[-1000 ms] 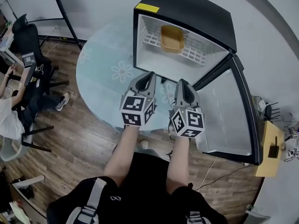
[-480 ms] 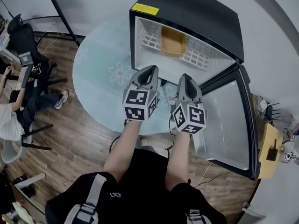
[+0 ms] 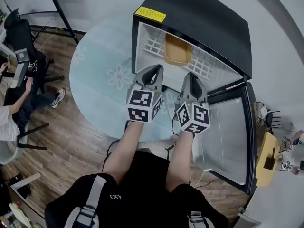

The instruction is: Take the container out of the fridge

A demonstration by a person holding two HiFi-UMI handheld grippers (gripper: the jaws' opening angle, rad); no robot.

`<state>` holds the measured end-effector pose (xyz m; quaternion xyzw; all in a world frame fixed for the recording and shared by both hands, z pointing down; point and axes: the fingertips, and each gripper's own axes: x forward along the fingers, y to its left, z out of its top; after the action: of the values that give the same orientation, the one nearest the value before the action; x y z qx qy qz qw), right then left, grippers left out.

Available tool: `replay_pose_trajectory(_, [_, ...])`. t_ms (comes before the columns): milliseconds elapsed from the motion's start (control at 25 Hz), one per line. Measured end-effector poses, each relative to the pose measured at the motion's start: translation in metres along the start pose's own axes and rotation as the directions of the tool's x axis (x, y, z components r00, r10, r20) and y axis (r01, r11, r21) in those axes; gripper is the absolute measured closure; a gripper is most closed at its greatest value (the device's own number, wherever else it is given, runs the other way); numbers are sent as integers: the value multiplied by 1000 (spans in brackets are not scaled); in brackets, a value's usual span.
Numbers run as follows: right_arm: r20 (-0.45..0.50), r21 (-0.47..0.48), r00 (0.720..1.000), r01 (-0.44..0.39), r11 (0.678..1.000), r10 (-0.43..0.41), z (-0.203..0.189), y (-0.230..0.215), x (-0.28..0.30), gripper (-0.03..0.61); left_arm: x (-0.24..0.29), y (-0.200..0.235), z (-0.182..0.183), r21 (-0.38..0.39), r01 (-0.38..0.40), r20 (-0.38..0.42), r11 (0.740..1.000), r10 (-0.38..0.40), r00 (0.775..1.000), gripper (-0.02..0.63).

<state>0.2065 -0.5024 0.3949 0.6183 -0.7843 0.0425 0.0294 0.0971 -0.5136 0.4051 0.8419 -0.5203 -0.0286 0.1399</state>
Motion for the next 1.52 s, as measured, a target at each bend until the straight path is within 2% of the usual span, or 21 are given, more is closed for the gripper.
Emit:
replay_pose_trajectory(40, [-2,1,1000,-7,1000,7,0,0,4,532,3,1,1,0,2,1,1000,-2,1000,609])
replay_pose_trajectory(80, [-5,1,1000,-14,1000,14,0,1,8,523,6,2,1,-2,3,2,1000,-3,1000,609])
replay_pose_trajectory(200, [-13,-5,1000,-24,1000,24,0,0,17,523,15,5,4,-7,3,10,1000,-3,1000,609])
replay_pose_trajectory(280, [-19,-12,1000,-24,1000,24,0,-2,23,523,21,6,6,-9,5,16,1000,-4,1000,526])
replay_pose_trajectory(720, [-62,-35,998,27,999,-30,2,-30,56,525,58,17,9,16,-48,-14,999,48,999,526])
replay_pose_trajectory(1080, [-92,-37,994,54,998,-57,-2,-50,88,524,87,32,-1,-23,-94,-61,995,92,994,526])
replay_pose_trajectory(1280, [-122,-30,991,53,998,-57,-17,-52,95,525,93,32,-10,-12,-95,-84,995,93,992,527])
replay_pose_trajectory(1520, [-95,6,995,39,999,-38,-20,-50,86,523,89,29,-13,9,-99,-87,995,99,991,529])
